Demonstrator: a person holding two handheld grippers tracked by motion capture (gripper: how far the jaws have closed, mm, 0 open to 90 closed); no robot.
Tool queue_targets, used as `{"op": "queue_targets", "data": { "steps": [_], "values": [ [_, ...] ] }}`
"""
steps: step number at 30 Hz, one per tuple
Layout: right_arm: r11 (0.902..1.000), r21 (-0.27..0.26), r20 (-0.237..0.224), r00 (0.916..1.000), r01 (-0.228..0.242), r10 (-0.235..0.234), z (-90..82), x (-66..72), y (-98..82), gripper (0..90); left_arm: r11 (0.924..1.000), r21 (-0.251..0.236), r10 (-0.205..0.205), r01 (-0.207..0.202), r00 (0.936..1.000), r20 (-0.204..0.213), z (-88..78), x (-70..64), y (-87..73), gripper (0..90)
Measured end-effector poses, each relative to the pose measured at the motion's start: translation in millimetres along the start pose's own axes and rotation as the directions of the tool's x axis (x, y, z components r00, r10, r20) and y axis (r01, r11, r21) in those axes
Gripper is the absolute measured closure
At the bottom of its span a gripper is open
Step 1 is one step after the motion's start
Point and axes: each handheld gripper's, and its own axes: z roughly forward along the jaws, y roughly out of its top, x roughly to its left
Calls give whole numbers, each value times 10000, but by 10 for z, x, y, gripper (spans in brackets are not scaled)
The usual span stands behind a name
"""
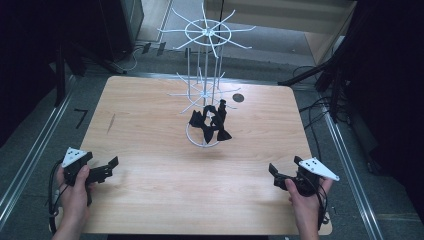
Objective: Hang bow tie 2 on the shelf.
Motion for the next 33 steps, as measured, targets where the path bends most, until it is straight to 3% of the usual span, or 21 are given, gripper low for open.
{"op": "queue_targets", "data": {
  "steps": [14,24,33],
  "values": [
    [9996,96,520,9983,-261,256,-199,-226,-151,44,10000,-1,5,-5,10000,9,-1,0,0,2],
    [9969,82,597,9952,-779,772,-335,-400,-299,57,10000,5,25,-25,10000,-28,-1,-3,0,2],
    [9975,408,976,9938,-581,539,-412,-565,-441,58,10000,-3,17,-17,10000,-24,-1,-2,-1,2]
  ]
}}
